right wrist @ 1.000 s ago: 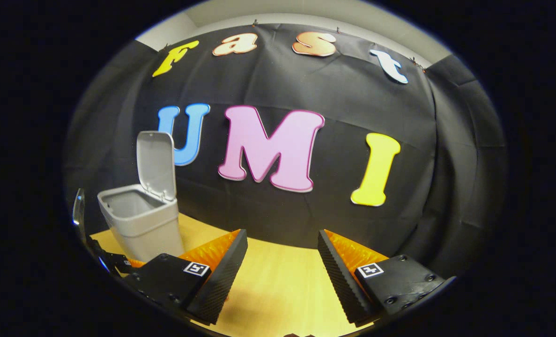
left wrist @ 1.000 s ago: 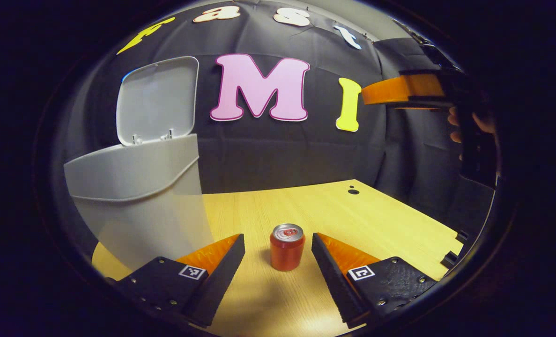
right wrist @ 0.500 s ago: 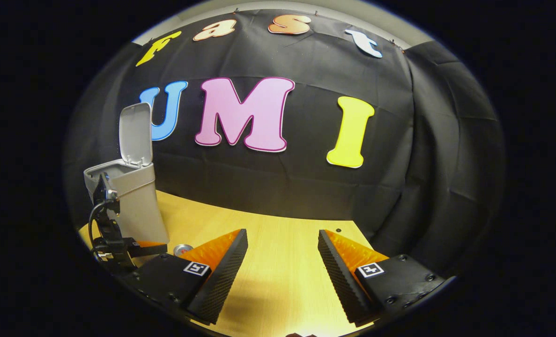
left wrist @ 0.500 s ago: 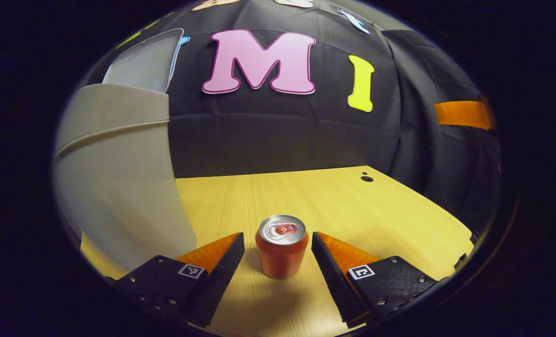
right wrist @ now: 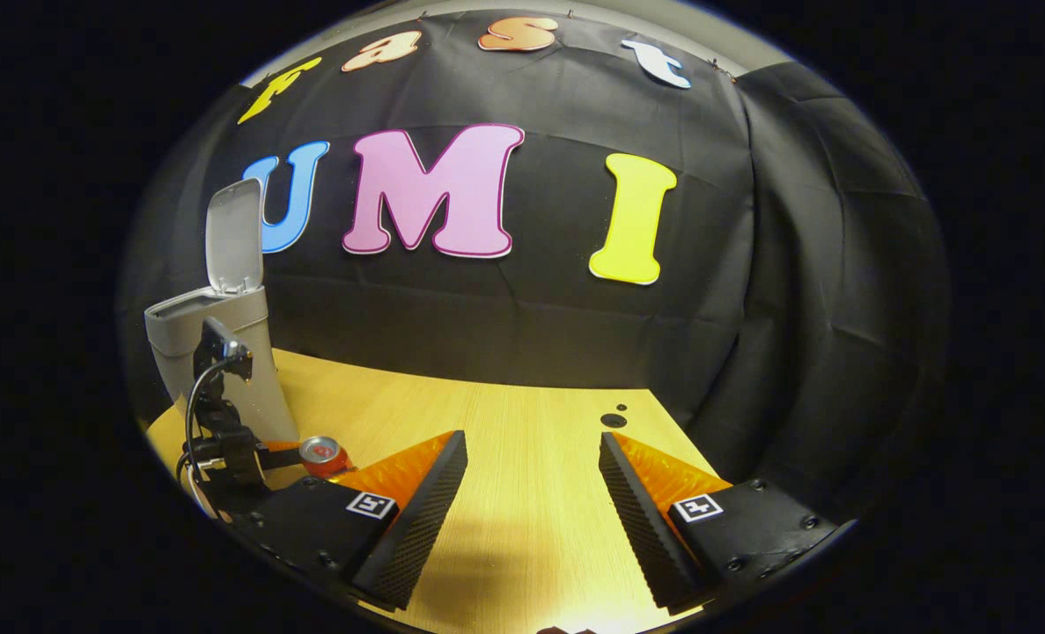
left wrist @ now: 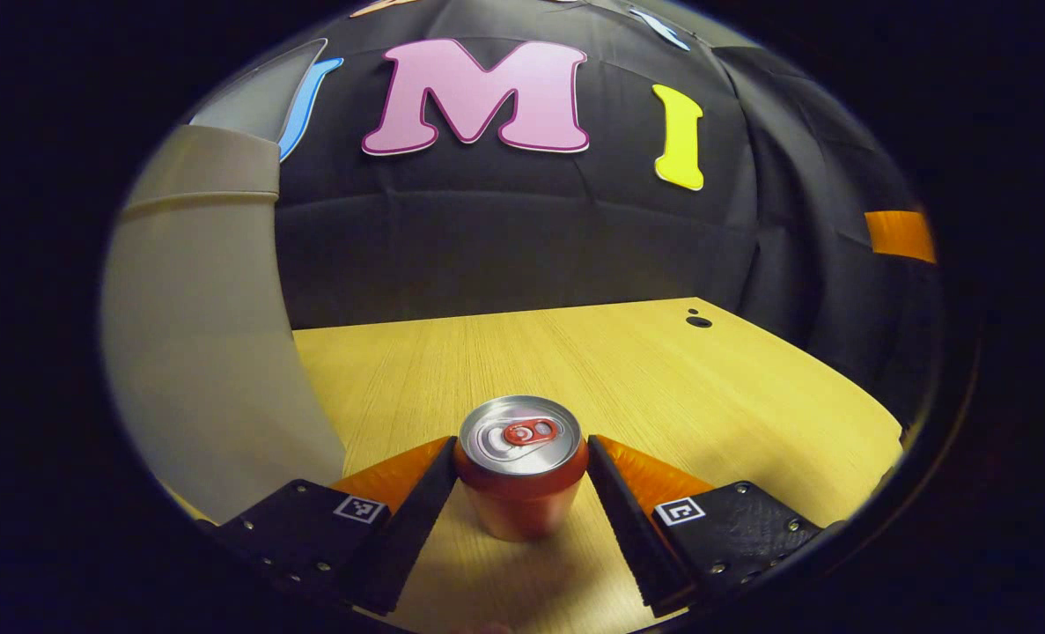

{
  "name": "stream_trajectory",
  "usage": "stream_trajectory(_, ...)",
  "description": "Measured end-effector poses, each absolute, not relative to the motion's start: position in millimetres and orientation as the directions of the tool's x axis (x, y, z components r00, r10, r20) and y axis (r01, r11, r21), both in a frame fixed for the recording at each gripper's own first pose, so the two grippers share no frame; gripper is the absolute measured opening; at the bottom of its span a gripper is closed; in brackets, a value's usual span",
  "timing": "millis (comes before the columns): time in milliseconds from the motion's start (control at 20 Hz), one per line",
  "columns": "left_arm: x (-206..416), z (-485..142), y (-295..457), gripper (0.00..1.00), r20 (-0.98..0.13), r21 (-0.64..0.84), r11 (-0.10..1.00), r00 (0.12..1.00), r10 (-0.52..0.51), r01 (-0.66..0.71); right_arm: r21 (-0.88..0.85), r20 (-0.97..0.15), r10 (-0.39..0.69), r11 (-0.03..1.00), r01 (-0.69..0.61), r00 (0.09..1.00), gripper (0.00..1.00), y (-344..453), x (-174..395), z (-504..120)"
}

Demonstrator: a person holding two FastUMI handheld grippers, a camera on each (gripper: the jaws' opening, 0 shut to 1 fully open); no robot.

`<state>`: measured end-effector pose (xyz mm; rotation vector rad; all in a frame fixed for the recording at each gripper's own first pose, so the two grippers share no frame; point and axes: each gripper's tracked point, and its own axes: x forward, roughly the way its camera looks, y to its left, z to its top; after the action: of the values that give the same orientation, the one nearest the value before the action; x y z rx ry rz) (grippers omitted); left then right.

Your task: Press the lid of the desktop garbage bin to open it, pick up the crumpled paper on the desktop and throw it into the bin, then pick up the pop can on the desktop and drop it into the bin, and finally close the garbage bin lid.

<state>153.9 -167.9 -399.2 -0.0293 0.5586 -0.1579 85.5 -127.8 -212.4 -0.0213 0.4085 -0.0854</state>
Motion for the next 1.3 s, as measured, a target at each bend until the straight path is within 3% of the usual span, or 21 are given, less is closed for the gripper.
stream_trajectory(350, 145.9, -420.9, -166.5, 0.95, -0.577, -0.094, 0.987, 0.801, -0.161, 0.130, -0.042, -0.408, -0.063, 0.998, 0.051, 0.911, 0.98, -121.9, 85.0, -220.1)
stream_trajectory(400, 144.4, -422.3, -164.9, 0.95, -0.581, -0.101, 0.987, 0.798, -0.161, 0.125, -0.033, -0.412, -0.054, 0.998, 0.044, 0.910, 0.98, -119.4, 85.4, -221.0)
stream_trajectory(450, 145.6, -421.1, -166.2, 0.88, -0.574, -0.111, 0.985, 0.801, -0.171, 0.130, -0.020, -0.414, -0.045, 0.999, 0.040, 0.909, 0.98, -116.4, 85.5, -221.7)
stream_trajectory(750, 140.8, -413.7, -171.1, 0.85, -0.578, -0.117, 0.981, 0.792, -0.195, 0.156, 0.002, -0.413, -0.013, 1.000, 0.015, 0.911, 0.98, -107.3, 84.5, -220.3)
stream_trajectory(1300, 164.9, -245.9, -160.8, 0.84, -0.432, -0.031, 0.968, 0.870, -0.239, 0.250, 0.016, -0.377, -0.014, 1.000, 0.021, 0.926, 0.98, -99.5, 88.7, -174.9)
